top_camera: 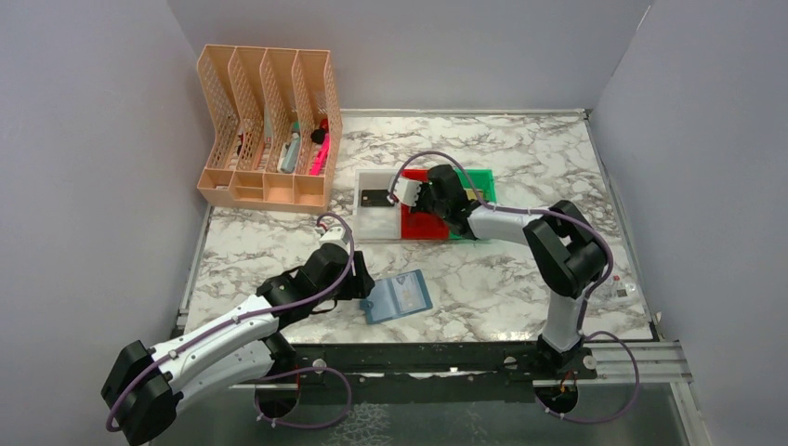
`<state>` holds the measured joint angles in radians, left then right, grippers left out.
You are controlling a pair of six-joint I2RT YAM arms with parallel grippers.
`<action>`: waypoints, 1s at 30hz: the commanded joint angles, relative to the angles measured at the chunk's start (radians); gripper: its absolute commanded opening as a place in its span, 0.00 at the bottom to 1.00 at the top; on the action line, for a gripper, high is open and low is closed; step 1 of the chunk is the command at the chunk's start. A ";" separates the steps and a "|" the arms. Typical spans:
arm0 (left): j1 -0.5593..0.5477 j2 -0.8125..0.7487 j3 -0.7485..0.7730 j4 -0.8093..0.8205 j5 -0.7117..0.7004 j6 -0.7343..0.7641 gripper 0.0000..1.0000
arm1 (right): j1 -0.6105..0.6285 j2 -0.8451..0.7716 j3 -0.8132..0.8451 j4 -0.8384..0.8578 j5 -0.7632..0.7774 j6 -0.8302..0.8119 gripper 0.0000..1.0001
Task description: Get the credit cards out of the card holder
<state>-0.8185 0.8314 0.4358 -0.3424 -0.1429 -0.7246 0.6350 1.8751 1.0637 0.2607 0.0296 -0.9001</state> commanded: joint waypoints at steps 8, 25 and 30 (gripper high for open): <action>-0.001 0.006 0.036 -0.016 -0.016 0.015 0.61 | 0.004 0.072 0.061 -0.038 0.087 -0.050 0.04; 0.000 0.003 0.034 -0.017 -0.008 0.003 0.61 | 0.005 0.064 0.090 -0.156 0.045 -0.015 0.30; 0.000 0.006 0.037 -0.017 -0.003 0.004 0.61 | 0.004 0.068 0.089 -0.124 0.066 -0.002 0.36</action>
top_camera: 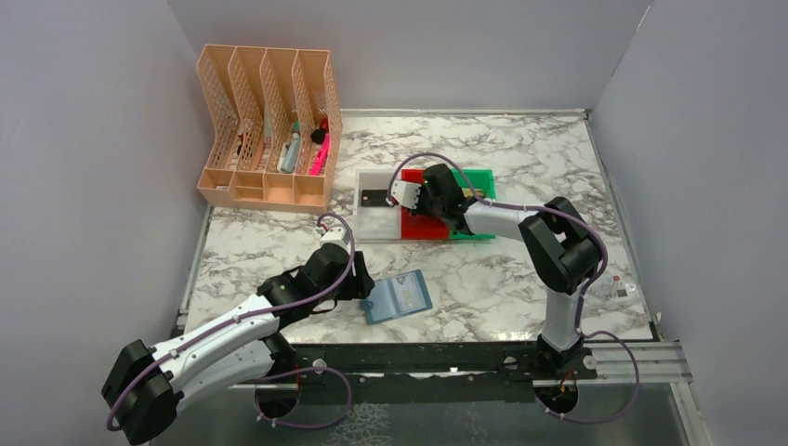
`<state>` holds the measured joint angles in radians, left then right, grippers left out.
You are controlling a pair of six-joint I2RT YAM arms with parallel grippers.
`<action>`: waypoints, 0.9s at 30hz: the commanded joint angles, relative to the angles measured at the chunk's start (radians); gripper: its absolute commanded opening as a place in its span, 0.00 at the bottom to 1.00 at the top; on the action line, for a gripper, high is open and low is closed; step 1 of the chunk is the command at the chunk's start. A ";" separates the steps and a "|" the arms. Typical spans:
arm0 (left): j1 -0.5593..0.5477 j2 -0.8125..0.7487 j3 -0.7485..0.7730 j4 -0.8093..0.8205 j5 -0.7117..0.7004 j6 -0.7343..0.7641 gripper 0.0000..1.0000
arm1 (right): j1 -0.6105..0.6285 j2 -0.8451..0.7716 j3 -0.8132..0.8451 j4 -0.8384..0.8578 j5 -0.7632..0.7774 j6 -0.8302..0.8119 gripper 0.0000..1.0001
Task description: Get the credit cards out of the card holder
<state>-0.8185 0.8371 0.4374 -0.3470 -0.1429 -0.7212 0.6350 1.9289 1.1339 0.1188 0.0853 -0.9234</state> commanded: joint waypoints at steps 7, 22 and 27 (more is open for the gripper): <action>0.000 -0.007 0.045 -0.007 0.017 -0.001 0.62 | 0.004 -0.031 0.022 0.035 0.005 0.092 0.38; -0.001 0.071 0.058 0.196 0.210 -0.012 0.65 | 0.005 -0.538 -0.263 0.102 -0.119 0.991 0.69; -0.001 0.149 0.055 0.292 0.266 -0.021 0.65 | 0.002 -0.627 -0.395 0.032 -0.320 1.247 0.80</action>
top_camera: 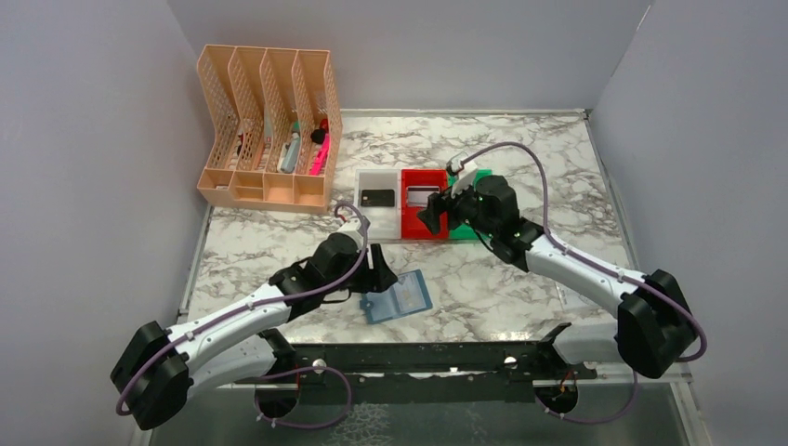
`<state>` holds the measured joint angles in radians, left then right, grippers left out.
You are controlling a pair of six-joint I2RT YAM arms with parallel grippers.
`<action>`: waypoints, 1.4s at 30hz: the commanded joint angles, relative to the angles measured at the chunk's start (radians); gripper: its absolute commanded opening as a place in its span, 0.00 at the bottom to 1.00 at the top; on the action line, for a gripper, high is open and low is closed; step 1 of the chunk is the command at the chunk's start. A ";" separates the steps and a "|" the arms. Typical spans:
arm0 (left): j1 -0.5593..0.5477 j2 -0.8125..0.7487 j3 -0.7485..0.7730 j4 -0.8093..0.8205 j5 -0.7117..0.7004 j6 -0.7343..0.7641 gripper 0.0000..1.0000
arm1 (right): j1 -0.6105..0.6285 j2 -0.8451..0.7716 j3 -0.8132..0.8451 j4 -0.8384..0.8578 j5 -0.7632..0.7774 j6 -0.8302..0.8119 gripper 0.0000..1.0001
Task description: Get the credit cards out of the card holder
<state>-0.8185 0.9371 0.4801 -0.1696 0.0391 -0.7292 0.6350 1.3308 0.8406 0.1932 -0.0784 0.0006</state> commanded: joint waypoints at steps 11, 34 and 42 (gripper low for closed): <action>-0.001 0.205 0.008 0.196 0.160 -0.049 0.61 | 0.003 -0.095 -0.346 0.045 -0.364 0.664 0.56; -0.005 0.333 -0.019 0.215 0.147 -0.051 0.43 | 0.039 0.201 -0.307 0.092 -0.478 0.717 0.32; -0.007 0.380 -0.024 0.255 0.157 -0.037 0.38 | 0.044 0.258 -0.296 0.092 -0.480 0.724 0.21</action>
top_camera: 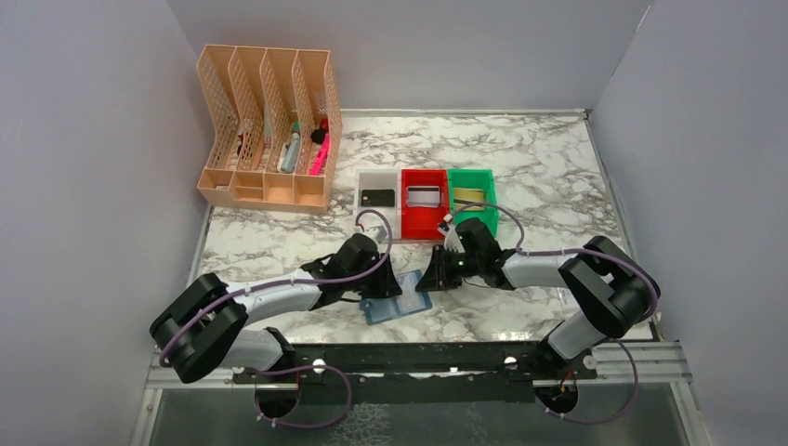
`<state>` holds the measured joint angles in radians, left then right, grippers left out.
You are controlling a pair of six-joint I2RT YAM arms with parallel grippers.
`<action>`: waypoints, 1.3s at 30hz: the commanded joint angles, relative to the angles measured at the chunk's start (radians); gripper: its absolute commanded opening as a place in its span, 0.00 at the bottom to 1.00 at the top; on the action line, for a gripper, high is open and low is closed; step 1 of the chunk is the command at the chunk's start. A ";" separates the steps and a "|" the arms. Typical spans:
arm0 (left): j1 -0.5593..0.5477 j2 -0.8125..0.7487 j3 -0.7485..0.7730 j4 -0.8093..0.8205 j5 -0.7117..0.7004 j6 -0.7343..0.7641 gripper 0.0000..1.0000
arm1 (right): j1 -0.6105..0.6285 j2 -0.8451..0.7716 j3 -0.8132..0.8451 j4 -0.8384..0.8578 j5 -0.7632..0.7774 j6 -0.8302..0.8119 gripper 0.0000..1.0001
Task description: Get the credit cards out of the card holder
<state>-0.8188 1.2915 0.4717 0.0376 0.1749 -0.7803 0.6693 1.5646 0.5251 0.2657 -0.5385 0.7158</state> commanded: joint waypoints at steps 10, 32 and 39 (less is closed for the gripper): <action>-0.007 0.035 -0.042 0.078 0.008 0.003 0.28 | 0.019 0.019 -0.029 0.044 -0.007 0.047 0.16; -0.007 0.008 -0.010 -0.003 -0.011 0.035 0.25 | 0.022 -0.017 -0.005 -0.021 0.037 0.013 0.17; -0.007 0.017 -0.004 0.030 0.026 0.032 0.23 | 0.023 -0.013 0.007 -0.026 0.020 0.005 0.19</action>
<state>-0.8204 1.3098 0.4492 0.0731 0.1768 -0.7654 0.6861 1.5631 0.5114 0.2737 -0.5327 0.7410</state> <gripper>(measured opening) 0.252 0.184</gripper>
